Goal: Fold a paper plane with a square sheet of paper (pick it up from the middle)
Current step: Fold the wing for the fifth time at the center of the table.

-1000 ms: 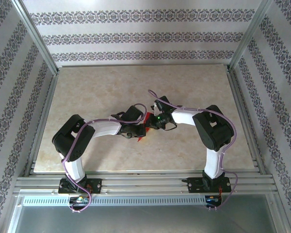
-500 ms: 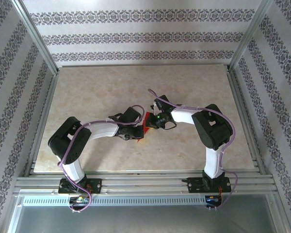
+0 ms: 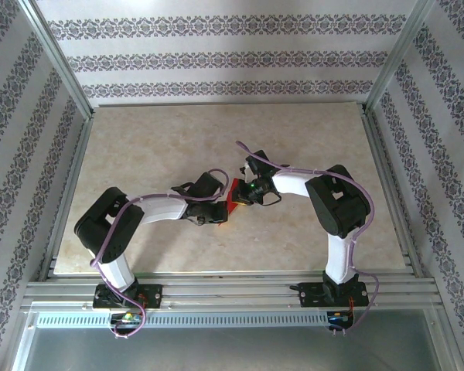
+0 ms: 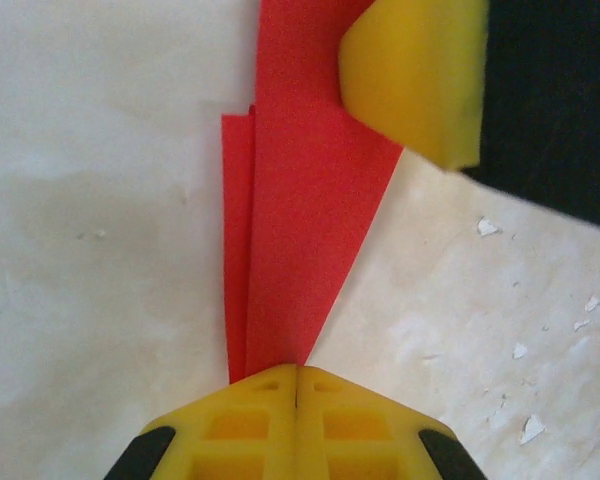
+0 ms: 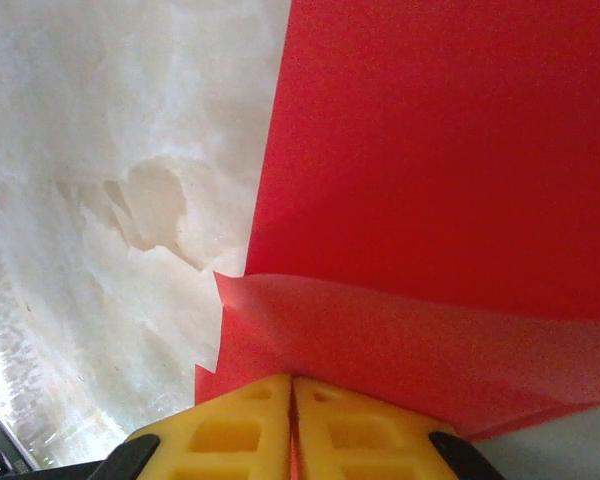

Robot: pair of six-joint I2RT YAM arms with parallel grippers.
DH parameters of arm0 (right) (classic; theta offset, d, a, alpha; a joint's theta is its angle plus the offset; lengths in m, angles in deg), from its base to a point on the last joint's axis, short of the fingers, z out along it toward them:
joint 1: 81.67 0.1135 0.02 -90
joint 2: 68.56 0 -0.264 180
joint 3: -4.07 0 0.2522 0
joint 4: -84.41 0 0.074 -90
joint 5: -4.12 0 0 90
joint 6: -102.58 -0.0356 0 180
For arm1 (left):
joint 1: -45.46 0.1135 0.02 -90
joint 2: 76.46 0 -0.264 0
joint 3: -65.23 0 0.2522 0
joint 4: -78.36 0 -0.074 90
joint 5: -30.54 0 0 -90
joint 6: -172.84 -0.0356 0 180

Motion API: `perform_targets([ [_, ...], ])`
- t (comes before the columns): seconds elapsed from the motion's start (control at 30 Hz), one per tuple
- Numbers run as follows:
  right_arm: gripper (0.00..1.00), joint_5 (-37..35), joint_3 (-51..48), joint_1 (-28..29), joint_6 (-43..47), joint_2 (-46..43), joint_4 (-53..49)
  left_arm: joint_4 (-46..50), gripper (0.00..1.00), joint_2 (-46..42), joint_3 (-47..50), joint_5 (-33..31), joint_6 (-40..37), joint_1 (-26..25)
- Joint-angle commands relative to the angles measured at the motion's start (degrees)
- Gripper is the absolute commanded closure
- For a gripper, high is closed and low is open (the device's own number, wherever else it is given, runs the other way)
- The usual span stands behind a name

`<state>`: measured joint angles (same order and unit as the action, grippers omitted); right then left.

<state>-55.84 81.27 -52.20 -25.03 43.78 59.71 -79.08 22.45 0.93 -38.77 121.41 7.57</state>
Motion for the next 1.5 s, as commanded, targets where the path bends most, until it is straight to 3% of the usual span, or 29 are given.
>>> perform_targets([
  [0.0,0.88,-8.33,-1.61,-0.73,-0.45,4.88,-5.44,8.59,0.97,-3.18,1.95,-1.02,-0.69,-0.56],
  [0.43,0.88,-8.25,-1.26,-0.78,-0.80,5.79,-6.02,9.32,0.97,-2.03,3.76,-2.62,-1.02,-0.96],
  [0.7,0.88,-8.50,-1.16,-0.78,-0.76,5.82,-6.40,8.23,0.97,-7.41,-1.55,-2.34,-1.73,-0.91],
  [1.03,0.88,-8.25,-1.10,-0.82,-1.07,6.41,-6.60,0.85,0.97,2.74,-6.05,-1.17,-0.47,-0.78],
  [1.47,0.89,-8.51,-0.06,-1.00,-0.98,6.93,-8.13,3.82,1.00,1.48,2.36,-2.07,0.19,-1.05],
])
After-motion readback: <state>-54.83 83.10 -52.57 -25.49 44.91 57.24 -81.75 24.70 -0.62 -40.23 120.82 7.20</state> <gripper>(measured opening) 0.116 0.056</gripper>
